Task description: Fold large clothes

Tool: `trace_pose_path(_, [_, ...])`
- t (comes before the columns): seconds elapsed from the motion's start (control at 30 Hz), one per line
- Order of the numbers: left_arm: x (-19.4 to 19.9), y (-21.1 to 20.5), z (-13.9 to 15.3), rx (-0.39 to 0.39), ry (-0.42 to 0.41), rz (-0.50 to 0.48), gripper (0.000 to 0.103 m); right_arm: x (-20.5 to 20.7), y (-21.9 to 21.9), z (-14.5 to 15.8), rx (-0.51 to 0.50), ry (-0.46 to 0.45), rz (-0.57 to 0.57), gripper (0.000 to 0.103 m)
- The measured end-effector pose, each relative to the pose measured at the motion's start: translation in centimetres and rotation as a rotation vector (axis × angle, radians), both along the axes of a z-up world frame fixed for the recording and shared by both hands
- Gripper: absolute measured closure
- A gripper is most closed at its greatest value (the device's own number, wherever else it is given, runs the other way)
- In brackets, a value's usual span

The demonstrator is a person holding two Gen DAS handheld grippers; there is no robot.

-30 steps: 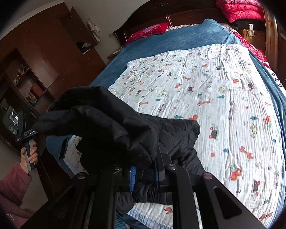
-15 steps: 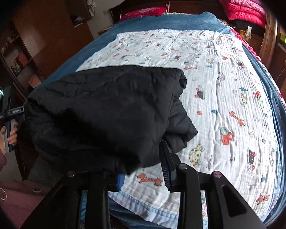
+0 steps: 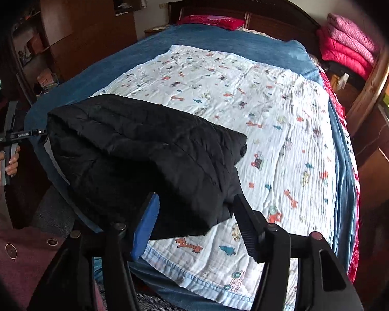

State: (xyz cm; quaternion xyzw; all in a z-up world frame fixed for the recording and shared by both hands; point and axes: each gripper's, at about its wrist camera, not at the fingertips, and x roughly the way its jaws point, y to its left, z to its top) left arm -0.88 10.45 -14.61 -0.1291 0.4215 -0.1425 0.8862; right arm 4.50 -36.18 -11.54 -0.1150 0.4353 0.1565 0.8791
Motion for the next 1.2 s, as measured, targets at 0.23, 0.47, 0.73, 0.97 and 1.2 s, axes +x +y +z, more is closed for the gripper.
trace_pose_path(0.23, [4.9, -4.1, 7.4, -0.041, -0.028, -0.096, 0.097, 7.6, 4.2, -0.8, -0.006, 0.094, -0.036, 0.038])
trace_pose_path(0.47, [15.3, -11.2, 7.1, -0.070, 0.139, -0.165, 0.097, 16.9, 5.2, -3.6, 0.062, 0.248, -0.261, 0.038])
trace_pose_path(0.73, [25.4, -17.0, 1.7, -0.089, 0.352, -0.150, 0.096, 22.7, 4.9, -9.1, 0.074, 0.430, -0.434, 0.038])
trace_pose_path(0.97, [29.0, -18.6, -1.7, -0.060, 0.415, -0.117, 0.062, 21.7, 5.6, -10.3, 0.008, 0.476, -0.401, 0.038])
trace_pose_path(1.2, [27.4, -17.8, -5.2, -0.031, 0.464, -0.113, 0.056, 19.9, 5.9, -10.4, -0.012, 0.471, -0.373, 0.038])
